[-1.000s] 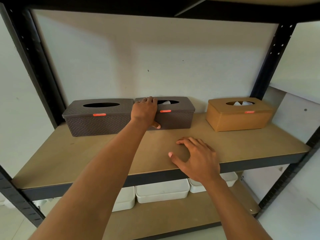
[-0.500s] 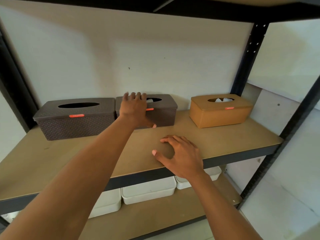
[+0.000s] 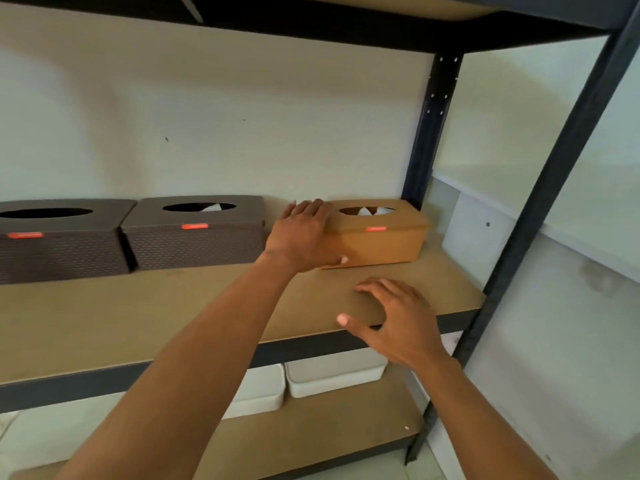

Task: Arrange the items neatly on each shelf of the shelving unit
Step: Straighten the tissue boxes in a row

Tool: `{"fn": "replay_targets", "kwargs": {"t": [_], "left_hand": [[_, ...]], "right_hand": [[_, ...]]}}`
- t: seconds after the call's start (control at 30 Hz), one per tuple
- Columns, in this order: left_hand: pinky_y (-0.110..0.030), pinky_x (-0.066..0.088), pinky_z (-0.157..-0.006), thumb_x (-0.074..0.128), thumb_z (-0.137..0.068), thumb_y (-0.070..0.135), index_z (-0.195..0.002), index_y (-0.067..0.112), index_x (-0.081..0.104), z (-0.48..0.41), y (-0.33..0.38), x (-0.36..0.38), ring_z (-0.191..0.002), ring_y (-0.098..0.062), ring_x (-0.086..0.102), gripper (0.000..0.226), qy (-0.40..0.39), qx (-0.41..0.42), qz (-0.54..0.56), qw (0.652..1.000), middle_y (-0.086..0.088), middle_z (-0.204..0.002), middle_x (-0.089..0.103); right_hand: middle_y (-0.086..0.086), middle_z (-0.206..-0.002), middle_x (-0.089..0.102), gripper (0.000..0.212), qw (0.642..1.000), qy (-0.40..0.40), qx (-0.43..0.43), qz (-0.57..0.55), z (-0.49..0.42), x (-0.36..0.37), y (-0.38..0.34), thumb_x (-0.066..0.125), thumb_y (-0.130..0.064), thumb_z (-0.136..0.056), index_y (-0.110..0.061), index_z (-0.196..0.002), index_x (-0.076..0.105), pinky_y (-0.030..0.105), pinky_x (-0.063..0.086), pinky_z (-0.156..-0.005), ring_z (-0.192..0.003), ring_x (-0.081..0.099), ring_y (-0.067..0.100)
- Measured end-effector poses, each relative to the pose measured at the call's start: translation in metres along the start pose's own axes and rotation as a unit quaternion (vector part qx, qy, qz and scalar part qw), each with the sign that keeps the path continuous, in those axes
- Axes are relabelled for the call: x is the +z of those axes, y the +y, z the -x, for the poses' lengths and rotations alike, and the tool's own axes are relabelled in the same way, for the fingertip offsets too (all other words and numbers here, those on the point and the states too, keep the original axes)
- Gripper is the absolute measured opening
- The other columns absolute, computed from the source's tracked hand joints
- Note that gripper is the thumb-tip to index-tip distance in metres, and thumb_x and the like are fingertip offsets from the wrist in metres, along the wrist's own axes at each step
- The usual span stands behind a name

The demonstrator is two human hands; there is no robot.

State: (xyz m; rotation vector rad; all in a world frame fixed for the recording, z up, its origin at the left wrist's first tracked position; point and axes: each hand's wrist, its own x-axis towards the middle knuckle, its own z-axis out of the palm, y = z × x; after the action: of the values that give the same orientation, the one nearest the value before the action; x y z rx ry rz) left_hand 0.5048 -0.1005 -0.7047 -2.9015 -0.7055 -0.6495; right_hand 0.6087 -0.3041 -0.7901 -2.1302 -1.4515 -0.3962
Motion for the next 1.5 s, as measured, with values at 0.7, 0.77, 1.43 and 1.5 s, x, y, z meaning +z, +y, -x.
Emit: {"fn": "replay_targets", "kwargs": {"t": [0.7, 0.77, 1.43, 1.5], "left_hand": [[-0.042, 0.048, -0.101, 0.081, -0.073, 0.057, -0.157, 0.015, 0.022, -0.024, -0.016, -0.005, -0.149, -0.019, 0.030, 0.111, -0.081, -0.027, -0.136, 0.987, 0.001, -0.162, 0.029], [-0.044, 0.049, -0.100, 0.082, -0.072, 0.057, -0.157, 0.015, 0.020, -0.025, -0.022, -0.007, -0.149, -0.019, 0.030, 0.113, -0.094, -0.043, -0.146, 0.984, 0.001, -0.163, 0.028], [-0.045, 0.052, -0.094, 0.090, -0.067, 0.047, -0.148, 0.009, 0.035, -0.031, -0.030, -0.012, -0.133, -0.028, 0.051, 0.105, -0.128, -0.123, -0.189, 0.966, -0.006, -0.146, 0.048], [-0.045, 0.052, -0.094, 0.090, -0.067, 0.046, -0.148, 0.009, 0.035, -0.031, -0.031, -0.013, -0.134, -0.028, 0.050, 0.105, -0.129, -0.121, -0.187, 0.966, -0.006, -0.146, 0.048]], "right_hand": [[-0.015, -0.115, 0.074, 0.075, 0.987, 0.159, -0.004, -0.018, 0.006, 0.032, 0.004, 0.050, -0.091, -0.076, -0.029, -0.107, 0.077, 0.039, 0.050, -0.098, -0.107, 0.069, 0.008], [-0.015, -0.114, 0.075, 0.075, 0.986, 0.164, -0.004, -0.017, 0.005, 0.032, 0.004, 0.050, -0.092, -0.075, -0.029, -0.107, 0.078, 0.038, 0.050, -0.097, -0.105, 0.070, 0.008], [-0.015, -0.110, 0.075, 0.074, 0.988, 0.155, 0.002, 0.001, 0.004, 0.032, 0.005, 0.051, -0.092, -0.074, -0.031, -0.106, 0.076, 0.036, 0.050, -0.094, -0.101, 0.070, 0.009], [-0.015, -0.110, 0.075, 0.075, 0.988, 0.157, 0.004, 0.002, 0.004, 0.032, 0.004, 0.050, -0.093, -0.075, -0.030, -0.106, 0.076, 0.035, 0.050, -0.093, -0.101, 0.070, 0.009]]}}
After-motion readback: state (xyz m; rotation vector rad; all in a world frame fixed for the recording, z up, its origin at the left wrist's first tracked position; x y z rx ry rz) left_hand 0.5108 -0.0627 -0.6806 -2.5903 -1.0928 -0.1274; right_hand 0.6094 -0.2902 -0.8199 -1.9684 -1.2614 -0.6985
